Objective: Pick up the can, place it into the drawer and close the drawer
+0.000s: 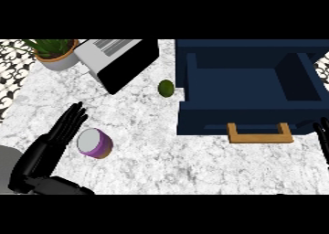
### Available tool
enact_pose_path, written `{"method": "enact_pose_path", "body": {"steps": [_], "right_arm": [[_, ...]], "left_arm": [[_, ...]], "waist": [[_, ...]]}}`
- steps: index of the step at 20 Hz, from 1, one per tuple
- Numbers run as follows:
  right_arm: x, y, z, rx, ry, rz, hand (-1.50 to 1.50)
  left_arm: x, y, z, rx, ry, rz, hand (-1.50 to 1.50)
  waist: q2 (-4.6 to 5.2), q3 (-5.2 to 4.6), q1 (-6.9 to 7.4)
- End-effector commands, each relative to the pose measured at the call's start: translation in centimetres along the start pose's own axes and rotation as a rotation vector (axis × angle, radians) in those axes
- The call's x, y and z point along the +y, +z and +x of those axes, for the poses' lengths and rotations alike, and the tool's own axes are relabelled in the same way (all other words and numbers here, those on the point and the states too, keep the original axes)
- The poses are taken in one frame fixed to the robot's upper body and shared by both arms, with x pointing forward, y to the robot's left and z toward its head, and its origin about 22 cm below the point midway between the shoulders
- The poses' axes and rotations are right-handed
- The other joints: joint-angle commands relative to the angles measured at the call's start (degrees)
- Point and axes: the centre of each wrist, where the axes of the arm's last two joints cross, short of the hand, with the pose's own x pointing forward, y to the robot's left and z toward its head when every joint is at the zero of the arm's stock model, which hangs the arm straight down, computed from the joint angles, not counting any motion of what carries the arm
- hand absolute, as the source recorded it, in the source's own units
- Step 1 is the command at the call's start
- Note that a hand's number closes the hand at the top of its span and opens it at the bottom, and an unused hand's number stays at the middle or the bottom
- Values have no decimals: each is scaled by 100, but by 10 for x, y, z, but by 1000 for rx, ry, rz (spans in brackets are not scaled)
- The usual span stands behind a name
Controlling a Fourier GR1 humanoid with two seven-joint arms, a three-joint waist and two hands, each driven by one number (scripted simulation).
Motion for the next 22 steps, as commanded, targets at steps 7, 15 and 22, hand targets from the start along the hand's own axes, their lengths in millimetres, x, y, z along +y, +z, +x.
{"method": "enact_pose_path", "body": {"steps": [7,15,22], "right_arm": [[-13,18,5,3,2,4,-150],[10,8,-9,3,4,-8,-150],[-4,-10,-4,-9,0,-7,-150]], "left_arm": [[22,15,-36,30,-35,66,-150],[34,4,-74,52,-26,60,-150],[38,-6,-92,78,-52,55,-150]], "waist": [[-3,1,-6],[1,1,-6],[1,1,-3]]}}
